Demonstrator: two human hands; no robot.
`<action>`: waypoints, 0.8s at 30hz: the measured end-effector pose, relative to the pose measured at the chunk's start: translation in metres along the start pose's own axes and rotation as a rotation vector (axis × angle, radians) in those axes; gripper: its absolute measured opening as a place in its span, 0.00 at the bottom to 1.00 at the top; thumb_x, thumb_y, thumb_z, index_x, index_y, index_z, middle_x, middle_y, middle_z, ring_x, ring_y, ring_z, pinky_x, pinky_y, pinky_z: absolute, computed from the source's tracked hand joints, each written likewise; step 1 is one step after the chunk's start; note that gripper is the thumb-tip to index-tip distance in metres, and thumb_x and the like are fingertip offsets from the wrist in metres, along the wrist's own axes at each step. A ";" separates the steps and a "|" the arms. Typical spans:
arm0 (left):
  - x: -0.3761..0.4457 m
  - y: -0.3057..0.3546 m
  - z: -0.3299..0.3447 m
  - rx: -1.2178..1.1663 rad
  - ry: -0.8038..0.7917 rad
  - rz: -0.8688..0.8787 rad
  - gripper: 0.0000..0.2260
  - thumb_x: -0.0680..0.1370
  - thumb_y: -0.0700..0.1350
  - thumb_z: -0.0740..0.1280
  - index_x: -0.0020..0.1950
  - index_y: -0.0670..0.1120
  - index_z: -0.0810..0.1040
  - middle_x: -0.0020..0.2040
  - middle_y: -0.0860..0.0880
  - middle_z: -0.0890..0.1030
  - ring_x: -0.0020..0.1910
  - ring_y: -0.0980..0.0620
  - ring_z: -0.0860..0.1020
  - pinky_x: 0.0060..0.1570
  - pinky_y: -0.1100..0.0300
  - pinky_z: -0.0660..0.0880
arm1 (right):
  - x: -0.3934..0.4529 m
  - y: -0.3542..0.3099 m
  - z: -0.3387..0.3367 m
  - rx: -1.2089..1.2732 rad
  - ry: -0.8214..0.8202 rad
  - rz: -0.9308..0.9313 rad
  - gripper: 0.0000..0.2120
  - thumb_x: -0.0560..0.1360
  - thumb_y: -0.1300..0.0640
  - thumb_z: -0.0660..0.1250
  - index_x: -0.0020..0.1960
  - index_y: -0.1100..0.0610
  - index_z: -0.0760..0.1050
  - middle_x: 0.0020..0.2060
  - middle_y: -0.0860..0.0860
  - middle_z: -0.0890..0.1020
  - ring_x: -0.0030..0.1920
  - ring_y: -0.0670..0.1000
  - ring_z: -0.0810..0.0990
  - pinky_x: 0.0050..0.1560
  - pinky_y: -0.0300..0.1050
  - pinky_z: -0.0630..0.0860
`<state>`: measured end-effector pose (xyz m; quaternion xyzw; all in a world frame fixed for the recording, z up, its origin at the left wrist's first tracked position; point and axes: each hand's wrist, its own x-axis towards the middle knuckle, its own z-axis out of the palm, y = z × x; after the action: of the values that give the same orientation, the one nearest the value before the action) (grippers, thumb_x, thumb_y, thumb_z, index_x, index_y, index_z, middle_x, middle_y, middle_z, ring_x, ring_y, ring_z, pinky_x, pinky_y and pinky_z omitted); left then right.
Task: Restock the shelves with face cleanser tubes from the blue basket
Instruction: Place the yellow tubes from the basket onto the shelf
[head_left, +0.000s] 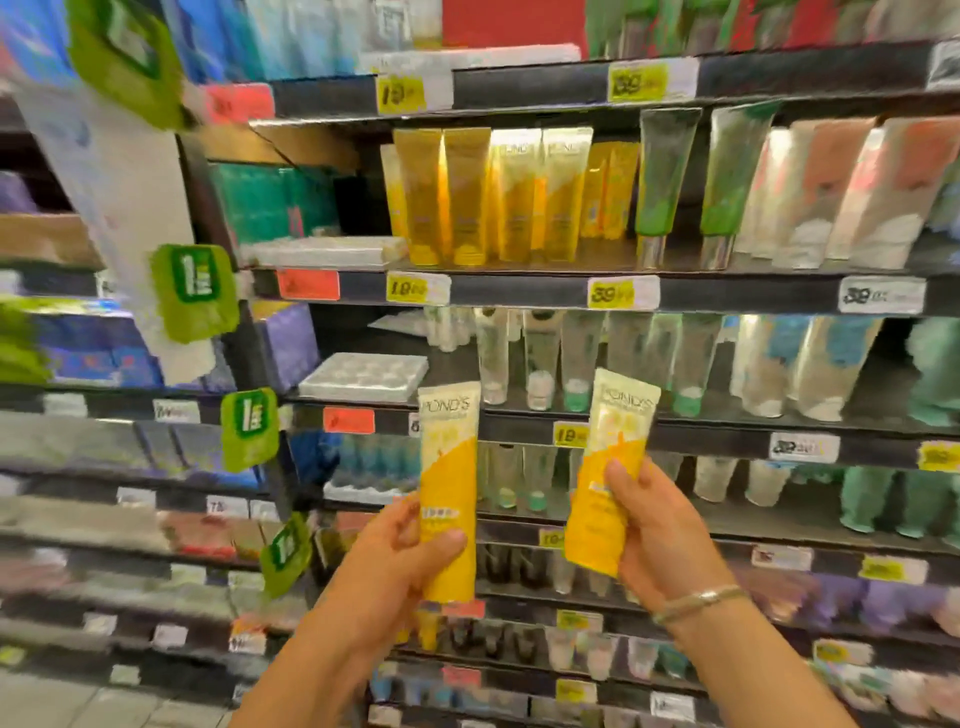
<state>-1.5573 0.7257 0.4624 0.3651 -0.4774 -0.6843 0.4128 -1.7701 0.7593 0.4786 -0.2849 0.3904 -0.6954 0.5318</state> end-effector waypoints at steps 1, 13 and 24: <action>0.001 0.008 -0.012 0.013 -0.001 0.007 0.25 0.61 0.39 0.76 0.57 0.43 0.75 0.42 0.47 0.84 0.36 0.51 0.82 0.31 0.57 0.78 | 0.004 0.006 0.013 -0.021 -0.009 -0.002 0.07 0.78 0.61 0.57 0.50 0.57 0.73 0.32 0.51 0.79 0.30 0.47 0.78 0.30 0.42 0.78; 0.091 0.124 -0.030 0.242 -0.075 0.204 0.17 0.69 0.38 0.73 0.56 0.47 0.76 0.46 0.50 0.85 0.45 0.52 0.83 0.45 0.54 0.79 | 0.070 -0.040 0.096 -0.177 -0.045 -0.146 0.16 0.70 0.55 0.64 0.56 0.58 0.72 0.43 0.57 0.80 0.44 0.56 0.79 0.37 0.50 0.81; 0.190 0.194 0.022 0.243 -0.094 0.346 0.12 0.71 0.41 0.72 0.52 0.50 0.76 0.43 0.56 0.85 0.44 0.58 0.83 0.41 0.64 0.79 | 0.192 -0.124 0.121 -0.252 -0.010 -0.342 0.17 0.76 0.56 0.63 0.63 0.61 0.69 0.53 0.60 0.81 0.51 0.58 0.81 0.50 0.57 0.79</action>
<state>-1.6098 0.5203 0.6342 0.2926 -0.6307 -0.5567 0.4545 -1.7886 0.5619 0.6442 -0.4145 0.4176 -0.7199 0.3682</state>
